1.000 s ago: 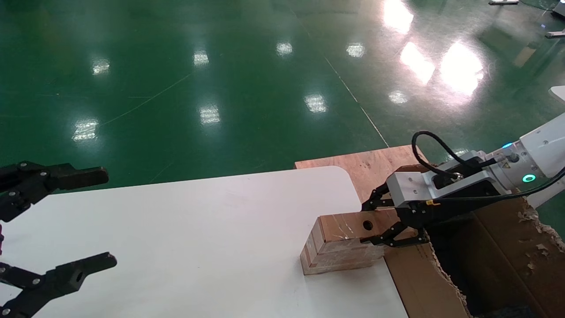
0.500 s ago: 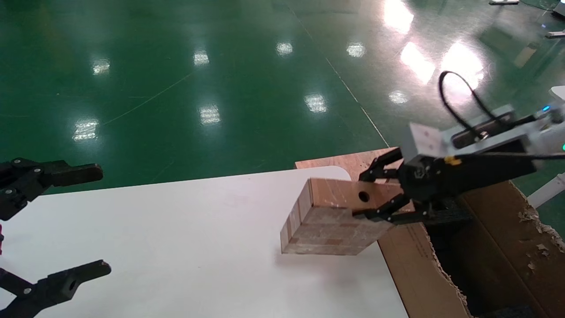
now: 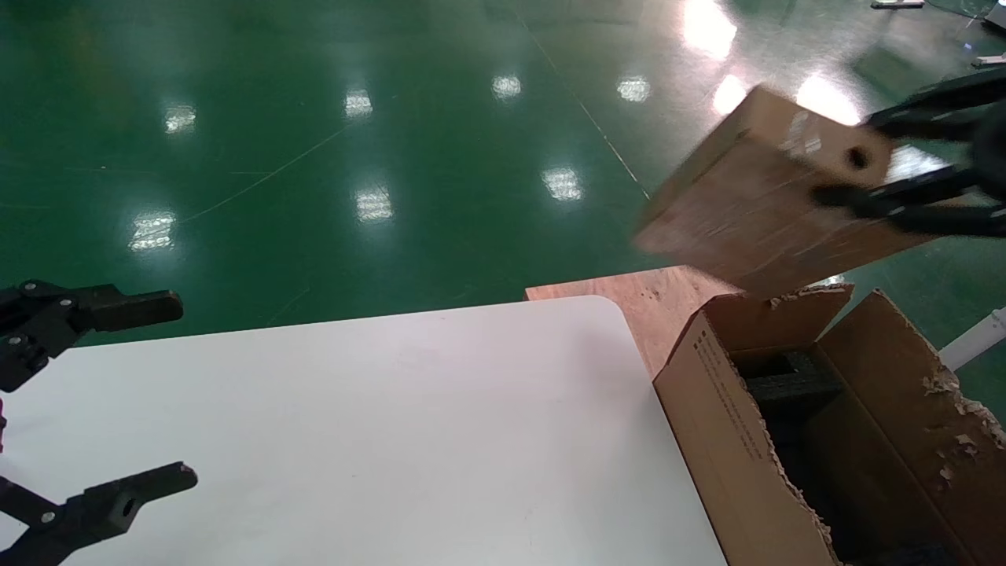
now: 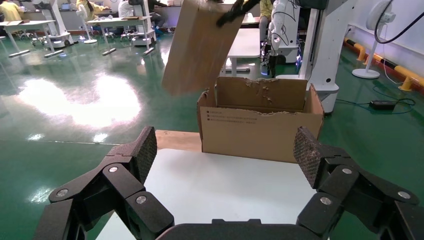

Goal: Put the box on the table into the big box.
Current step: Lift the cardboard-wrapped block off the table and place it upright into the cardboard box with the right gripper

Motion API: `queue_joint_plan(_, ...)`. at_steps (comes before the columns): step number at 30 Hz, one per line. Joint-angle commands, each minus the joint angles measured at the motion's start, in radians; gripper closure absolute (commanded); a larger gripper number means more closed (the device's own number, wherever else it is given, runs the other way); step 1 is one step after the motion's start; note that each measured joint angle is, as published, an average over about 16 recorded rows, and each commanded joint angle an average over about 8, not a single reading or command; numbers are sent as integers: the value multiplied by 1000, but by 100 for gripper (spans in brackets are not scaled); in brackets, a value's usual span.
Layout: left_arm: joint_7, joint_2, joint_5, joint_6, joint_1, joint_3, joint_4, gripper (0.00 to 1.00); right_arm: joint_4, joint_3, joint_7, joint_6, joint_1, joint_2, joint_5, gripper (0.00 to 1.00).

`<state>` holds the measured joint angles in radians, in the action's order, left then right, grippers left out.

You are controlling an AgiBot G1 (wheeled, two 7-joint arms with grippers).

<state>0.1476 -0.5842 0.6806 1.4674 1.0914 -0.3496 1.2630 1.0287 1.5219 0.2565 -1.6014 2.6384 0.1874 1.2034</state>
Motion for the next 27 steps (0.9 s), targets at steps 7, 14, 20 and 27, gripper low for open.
queue_joint_plan(7, 0, 0, 0, 0, 0, 0, 0, 0, 135, -28, 168, -2, 152, -206, 195, 100)
queue_joint_plan(14, 0, 0, 0, 0, 0, 0, 0, 0, 187, -108, 245, 6, 74, -378, 232, 100)
queue_joint_plan(20, 0, 0, 0, 0, 0, 0, 0, 0, 158, -146, 257, 21, -6, -468, 237, 100)
queue_joint_plan(27, 0, 0, 0, 0, 0, 0, 0, 0, 99, -98, 252, 66, -33, -514, 210, 100)
